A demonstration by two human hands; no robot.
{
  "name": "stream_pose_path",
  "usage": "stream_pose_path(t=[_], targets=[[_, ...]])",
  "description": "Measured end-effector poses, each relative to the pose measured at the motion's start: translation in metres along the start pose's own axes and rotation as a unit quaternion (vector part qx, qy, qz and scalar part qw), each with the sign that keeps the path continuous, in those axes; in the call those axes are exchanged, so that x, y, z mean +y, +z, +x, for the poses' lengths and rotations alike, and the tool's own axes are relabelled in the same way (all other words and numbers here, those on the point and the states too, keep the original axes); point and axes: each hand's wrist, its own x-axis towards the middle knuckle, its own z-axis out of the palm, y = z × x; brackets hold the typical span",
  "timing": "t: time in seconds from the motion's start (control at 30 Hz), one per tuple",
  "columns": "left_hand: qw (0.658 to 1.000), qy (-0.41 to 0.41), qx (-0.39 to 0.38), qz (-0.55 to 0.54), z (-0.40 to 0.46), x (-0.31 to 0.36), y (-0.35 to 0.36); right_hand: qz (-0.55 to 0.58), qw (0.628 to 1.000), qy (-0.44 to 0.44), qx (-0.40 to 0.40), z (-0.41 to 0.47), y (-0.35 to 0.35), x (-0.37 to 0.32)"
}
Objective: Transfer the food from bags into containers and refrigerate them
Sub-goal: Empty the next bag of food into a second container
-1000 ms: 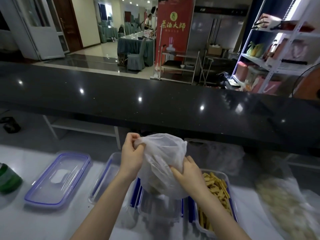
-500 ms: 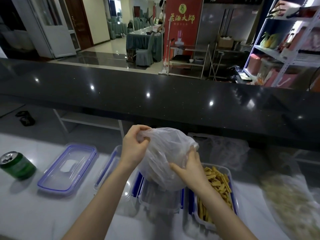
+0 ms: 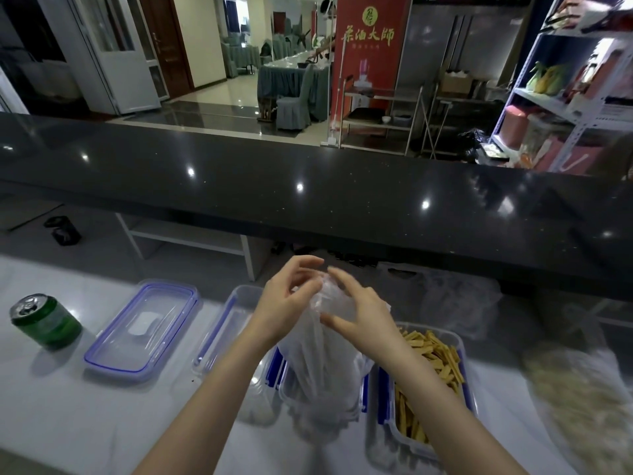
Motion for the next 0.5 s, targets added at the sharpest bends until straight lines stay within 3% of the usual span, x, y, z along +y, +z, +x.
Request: stream_pose_path(t=[0.17, 0.3, 0.4, 0.5], targets=[[0.992, -0.091, -0.007, 0.082, -0.016, -0.033, -0.01, -0.118, 0.992, 0.035, -0.018, -0.006, 0.004, 0.03], [0.967, -0.164, -0.062, 0.183, -0.023, -0.06, -0.006, -0.191, 0.975, 0.026, -0.113, -0.015, 0.003, 0.048], [0.962, -0.165, -0.073, 0.206, -0.026, -0.068, 0.006, -0.172, 0.974, -0.003, -0.149, -0.019, 0.009, 0.05], [0.955, -0.14, -0.04, 0.257, -0.023, -0.079, 0.015, -0.162, 0.975, 0.026, -0.15, -0.02, 0.017, 0.046]])
